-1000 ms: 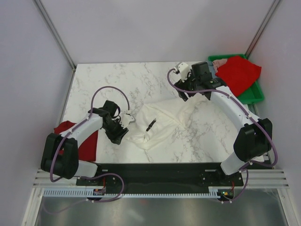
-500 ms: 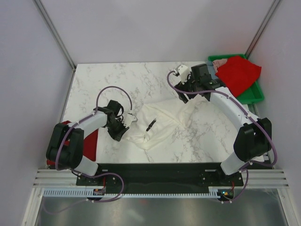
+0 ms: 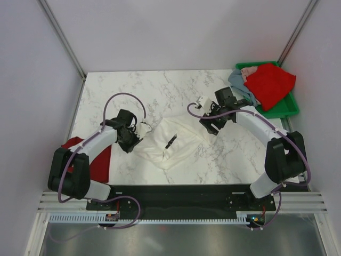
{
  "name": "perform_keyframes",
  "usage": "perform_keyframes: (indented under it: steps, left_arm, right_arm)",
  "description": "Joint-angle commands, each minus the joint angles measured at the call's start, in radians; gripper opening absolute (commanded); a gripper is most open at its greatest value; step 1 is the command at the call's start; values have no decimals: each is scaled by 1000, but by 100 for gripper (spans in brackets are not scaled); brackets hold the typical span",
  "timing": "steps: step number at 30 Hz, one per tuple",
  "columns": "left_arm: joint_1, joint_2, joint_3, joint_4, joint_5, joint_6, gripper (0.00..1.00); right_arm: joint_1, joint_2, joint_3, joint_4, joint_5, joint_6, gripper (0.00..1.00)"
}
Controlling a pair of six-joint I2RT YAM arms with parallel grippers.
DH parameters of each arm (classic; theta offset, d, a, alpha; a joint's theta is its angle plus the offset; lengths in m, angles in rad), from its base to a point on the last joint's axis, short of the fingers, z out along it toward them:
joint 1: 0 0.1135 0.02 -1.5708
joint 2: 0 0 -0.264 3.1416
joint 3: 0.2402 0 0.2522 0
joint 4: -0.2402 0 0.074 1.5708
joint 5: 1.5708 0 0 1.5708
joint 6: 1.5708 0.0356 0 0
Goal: Fold and stack the t-shirts
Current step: Flatten the tshirt out
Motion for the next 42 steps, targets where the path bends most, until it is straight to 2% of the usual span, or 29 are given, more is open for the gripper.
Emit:
perform_keyframes:
  steps: [1,11,17,22,27,32,35,36,38,39,41,42]
  left_arm:
    - [18,-23,57,-19,-38,-8,2]
    - [22,10,133,-52,-47,-7,2]
    - [22,22,156,-63,-50,-5,2]
    - [24,31,161,-63,-48,-7,2]
    - [25,34,163,-63,-55,-8,2]
    - [27,36,164,-63,-48,-11,2]
    - [29,37,166,-60,-48,-13,2]
    - [29,39,169,-60,-48,-13,2]
    - [30,36,170,-58,-50,-11,2]
    - [30,34,172,-57,-50,-13,2]
    - [35,33,170,-55,-48,-11,2]
    - [35,31,170,-54,-48,-11,2]
  right_arm:
    - [-4,16,-34,-54,-75,-70,78]
    - [-18,126,-43,-41,-51,-79,78]
    - [-26,184,-15,-41,-95,-64,77]
    - [-26,221,2,-30,-124,-41,72]
    - [-29,197,49,-45,-238,3,73]
    - [-27,223,58,-59,-229,30,72]
    - [-26,264,55,-56,-186,37,61]
    - [-27,272,57,-57,-178,39,49]
    - [-27,284,57,-56,-170,43,40]
    - [-27,287,60,-56,-167,51,26]
    - [-26,289,78,-57,-158,65,17]
    - [-26,283,83,-51,-151,71,8]
